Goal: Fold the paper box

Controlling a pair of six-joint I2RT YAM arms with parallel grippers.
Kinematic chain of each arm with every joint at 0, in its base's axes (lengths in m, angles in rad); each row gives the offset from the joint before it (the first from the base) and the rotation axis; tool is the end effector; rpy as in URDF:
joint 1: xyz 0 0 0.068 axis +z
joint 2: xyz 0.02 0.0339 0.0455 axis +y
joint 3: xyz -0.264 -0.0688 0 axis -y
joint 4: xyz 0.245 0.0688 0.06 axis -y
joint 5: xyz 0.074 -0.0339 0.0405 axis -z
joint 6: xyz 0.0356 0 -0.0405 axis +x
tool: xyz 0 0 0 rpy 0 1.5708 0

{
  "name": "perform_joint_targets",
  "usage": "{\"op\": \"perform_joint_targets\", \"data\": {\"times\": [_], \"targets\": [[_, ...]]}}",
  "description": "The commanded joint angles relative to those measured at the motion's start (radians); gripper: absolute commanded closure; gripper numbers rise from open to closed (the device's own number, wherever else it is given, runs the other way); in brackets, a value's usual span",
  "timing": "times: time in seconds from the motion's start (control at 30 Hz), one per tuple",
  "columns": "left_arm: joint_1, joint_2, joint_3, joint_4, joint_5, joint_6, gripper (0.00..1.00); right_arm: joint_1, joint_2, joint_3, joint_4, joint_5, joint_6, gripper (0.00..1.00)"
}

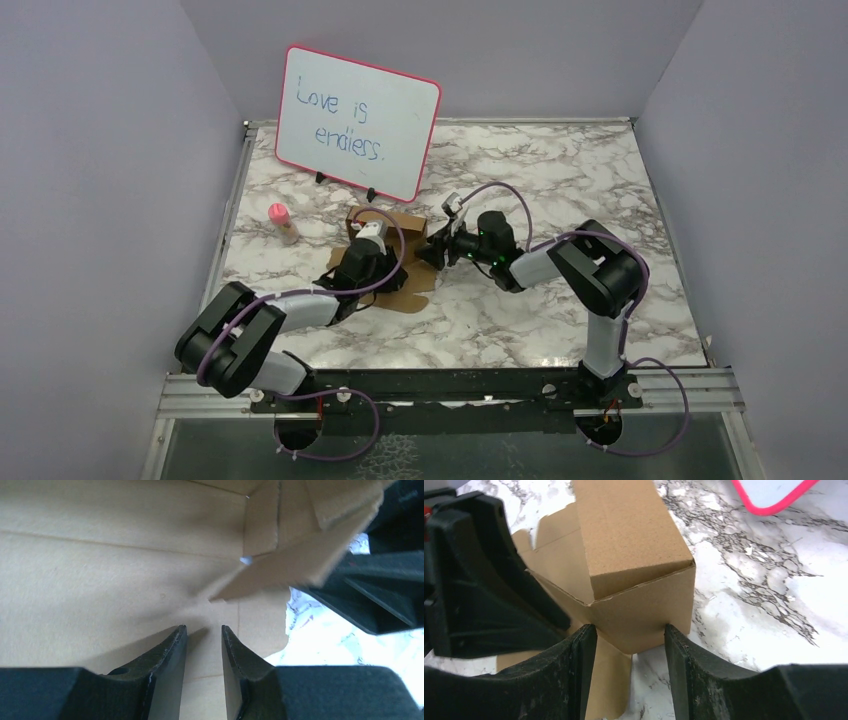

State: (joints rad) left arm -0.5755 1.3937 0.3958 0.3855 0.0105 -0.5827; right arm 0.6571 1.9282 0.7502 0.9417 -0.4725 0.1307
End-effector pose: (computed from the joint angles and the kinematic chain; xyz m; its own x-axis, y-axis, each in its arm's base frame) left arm 0.2065 -0.1344 0.1370 -0.7061 -0.1978 -0.6799 0.1951 0.8687 -0.4553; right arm 0.2786 0.2354 0.1327 -0.3003 -0.0851 -0.9500 -0.8624 0.4497 0.2323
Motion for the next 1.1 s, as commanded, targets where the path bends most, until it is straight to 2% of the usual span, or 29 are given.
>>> {"op": "perform_joint_targets", "data": {"times": [0.0, 0.37, 0.6, 0.83, 1.07], "targets": [[-0.052, 0.025, -0.024, -0.045, 0.059, -0.045, 0.68, 0.011, 0.005, -0.007, 0.036, 0.11, 0.008, 0.42], [-0.117, 0.048, 0.006, -0.041, 0.048, -0.051, 0.68, 0.06, -0.014, -0.05, 0.061, 0.342, 0.012, 0.42], [-0.14, 0.051, 0.014, -0.031, 0.049, -0.042, 0.68, 0.078, 0.023, -0.03, 0.134, 0.278, -0.021, 0.42], [-0.145, 0.04, 0.005, -0.029, 0.049, -0.042, 0.68, 0.08, 0.065, 0.02, 0.129, 0.262, -0.031, 0.42], [-0.153, 0.017, 0.008, -0.028, 0.054, -0.031, 0.68, 0.087, 0.103, 0.018, 0.166, 0.257, -0.053, 0.53]]}}
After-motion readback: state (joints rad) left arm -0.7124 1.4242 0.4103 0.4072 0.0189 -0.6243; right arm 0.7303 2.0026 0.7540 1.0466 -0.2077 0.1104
